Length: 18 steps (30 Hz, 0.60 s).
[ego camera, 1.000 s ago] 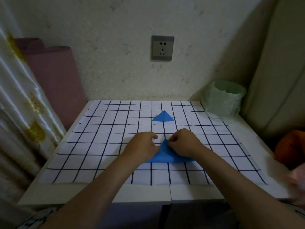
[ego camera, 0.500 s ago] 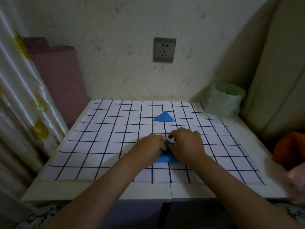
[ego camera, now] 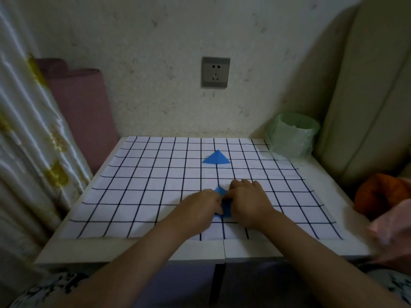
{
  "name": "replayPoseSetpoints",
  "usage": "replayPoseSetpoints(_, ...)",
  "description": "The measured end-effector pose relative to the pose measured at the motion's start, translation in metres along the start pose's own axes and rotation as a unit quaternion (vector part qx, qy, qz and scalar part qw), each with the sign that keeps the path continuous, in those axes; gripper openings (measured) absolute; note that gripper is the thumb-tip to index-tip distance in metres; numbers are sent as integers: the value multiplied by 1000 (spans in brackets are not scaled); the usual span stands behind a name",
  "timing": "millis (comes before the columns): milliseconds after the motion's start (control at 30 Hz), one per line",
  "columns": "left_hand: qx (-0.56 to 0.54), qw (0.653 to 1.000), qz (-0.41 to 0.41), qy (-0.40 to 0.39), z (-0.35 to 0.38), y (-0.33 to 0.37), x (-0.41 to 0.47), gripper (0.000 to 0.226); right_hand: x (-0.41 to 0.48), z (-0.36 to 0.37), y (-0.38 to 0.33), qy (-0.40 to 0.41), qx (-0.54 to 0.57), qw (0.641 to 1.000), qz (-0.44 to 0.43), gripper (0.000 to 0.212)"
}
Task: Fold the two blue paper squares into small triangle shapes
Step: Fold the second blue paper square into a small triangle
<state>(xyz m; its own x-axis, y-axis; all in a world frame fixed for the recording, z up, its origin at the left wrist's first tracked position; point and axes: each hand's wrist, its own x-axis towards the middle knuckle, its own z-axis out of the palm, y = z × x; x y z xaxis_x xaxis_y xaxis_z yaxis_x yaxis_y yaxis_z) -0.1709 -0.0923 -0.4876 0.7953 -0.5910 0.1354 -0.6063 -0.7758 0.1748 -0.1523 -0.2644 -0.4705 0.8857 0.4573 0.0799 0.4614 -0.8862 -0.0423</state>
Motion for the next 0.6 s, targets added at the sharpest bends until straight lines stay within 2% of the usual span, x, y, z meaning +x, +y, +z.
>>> replayPoseSetpoints(100, -15, 999, -33, 15, 4, 5, -10, 34, -1, 0, -1, -5, 9, 1000, 1, 33)
replayPoseSetpoints(300, 28, 997, 6, 71, 11, 21, -29, 34, -5, 4, 0, -1, 1, 1000, -2, 38)
replayPoseSetpoints(433, -20, 994, -12, 106, 10, 31, -39, 33, -9, 7, -1, 17, -17, 1000, -4, 40)
replayPoseSetpoints(600, -49, 993, -25, 102, 6, 35, -45, 34, -28, 11, -5, 67, -64, 996, -20, 58)
